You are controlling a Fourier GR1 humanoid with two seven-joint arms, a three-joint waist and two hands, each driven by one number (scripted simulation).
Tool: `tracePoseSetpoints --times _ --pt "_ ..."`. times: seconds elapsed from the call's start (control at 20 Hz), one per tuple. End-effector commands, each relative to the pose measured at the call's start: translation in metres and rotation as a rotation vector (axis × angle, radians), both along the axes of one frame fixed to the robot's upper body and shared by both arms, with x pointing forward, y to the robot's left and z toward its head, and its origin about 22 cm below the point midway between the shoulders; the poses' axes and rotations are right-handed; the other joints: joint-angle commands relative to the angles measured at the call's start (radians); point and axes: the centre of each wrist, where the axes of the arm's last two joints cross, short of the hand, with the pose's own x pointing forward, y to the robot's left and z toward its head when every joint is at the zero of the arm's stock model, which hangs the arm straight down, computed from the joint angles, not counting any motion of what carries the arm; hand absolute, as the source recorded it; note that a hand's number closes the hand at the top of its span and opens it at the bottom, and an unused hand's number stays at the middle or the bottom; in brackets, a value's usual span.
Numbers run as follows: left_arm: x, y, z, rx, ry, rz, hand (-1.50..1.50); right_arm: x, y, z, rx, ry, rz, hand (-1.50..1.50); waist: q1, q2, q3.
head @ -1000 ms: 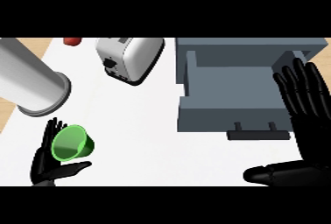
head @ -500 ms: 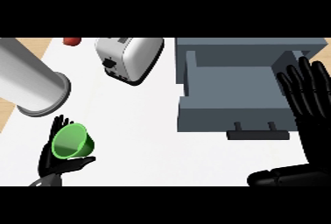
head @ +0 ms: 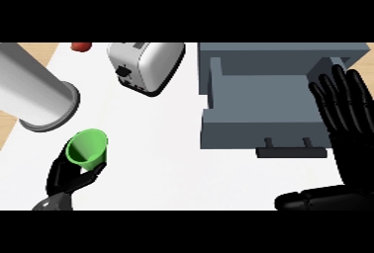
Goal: Pick up the cup, place it into the drawer and close the drawer
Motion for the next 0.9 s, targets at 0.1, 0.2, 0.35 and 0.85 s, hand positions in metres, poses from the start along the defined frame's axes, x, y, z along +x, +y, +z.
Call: tracePoseSetpoints --times 0.1,0.2,0.35,0.85 --pt "-0.006 -0.011 -0.009 -0.078 -0.165 -0.042 1.50 0.004 -0.006 0.014 -0.004 -0.014 -0.002 -1.50 -0.007 0.003 -0.002" --pt "0.015 -0.015 0.005 -0.042 -0.180 -0.033 1.50 0.012 -0.016 0.014 0.002 -0.006 -0.010 -1.50 0.000 0.001 0.000" --pt "0.010 0.002 0.010 0.001 -0.230 0.007 1.50 0.008 -0.012 0.001 0.005 -0.019 0.005 -1.50 0.001 0.000 0.000" --pt "0.032 -0.052 0.013 0.024 -0.300 0.061 1.50 0.007 -0.005 0.003 -0.003 -0.015 -0.009 -1.50 0.003 -0.001 0.001"
